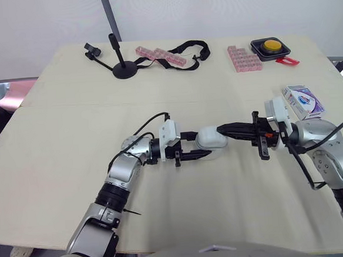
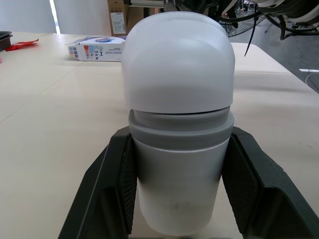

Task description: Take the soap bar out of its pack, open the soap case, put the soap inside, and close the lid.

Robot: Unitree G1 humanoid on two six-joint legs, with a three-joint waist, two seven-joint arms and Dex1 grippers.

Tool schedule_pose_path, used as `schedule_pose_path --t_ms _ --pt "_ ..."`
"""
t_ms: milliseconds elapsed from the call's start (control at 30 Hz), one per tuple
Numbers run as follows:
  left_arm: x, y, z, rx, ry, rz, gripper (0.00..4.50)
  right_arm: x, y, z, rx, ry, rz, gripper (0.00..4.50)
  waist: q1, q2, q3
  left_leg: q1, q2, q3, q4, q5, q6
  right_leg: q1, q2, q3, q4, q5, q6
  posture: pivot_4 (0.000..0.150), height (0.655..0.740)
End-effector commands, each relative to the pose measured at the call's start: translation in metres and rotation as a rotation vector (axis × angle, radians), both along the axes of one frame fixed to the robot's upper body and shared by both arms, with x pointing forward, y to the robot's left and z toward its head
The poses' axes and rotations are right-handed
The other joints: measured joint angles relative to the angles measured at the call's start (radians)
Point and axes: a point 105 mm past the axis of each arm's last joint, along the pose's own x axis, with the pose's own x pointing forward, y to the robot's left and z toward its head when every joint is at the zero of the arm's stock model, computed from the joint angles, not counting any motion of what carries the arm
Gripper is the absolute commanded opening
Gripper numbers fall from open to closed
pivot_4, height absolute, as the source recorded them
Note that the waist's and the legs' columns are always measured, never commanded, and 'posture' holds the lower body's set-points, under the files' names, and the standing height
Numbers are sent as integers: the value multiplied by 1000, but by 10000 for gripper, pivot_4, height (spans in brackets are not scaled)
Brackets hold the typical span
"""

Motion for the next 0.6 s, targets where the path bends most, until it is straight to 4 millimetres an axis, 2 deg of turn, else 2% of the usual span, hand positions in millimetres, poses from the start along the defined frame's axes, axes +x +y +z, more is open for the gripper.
schedule_pose_path --t_ms 33,600 --pt "0 -2 10 -20 -41 -9 18577 -1 -2 0 -37 -27 -6 295 0 0 0 0 0 0 0 0 0 0 0 0 0 0 0 1500 7143" --pt "-2 -2 9 -21 -38 -3 18577 0 21 -20 -164 60 31 295 -6 0 0 2 0 0 -2 1 -1 4 0 0 -4 0 0 1500 7143"
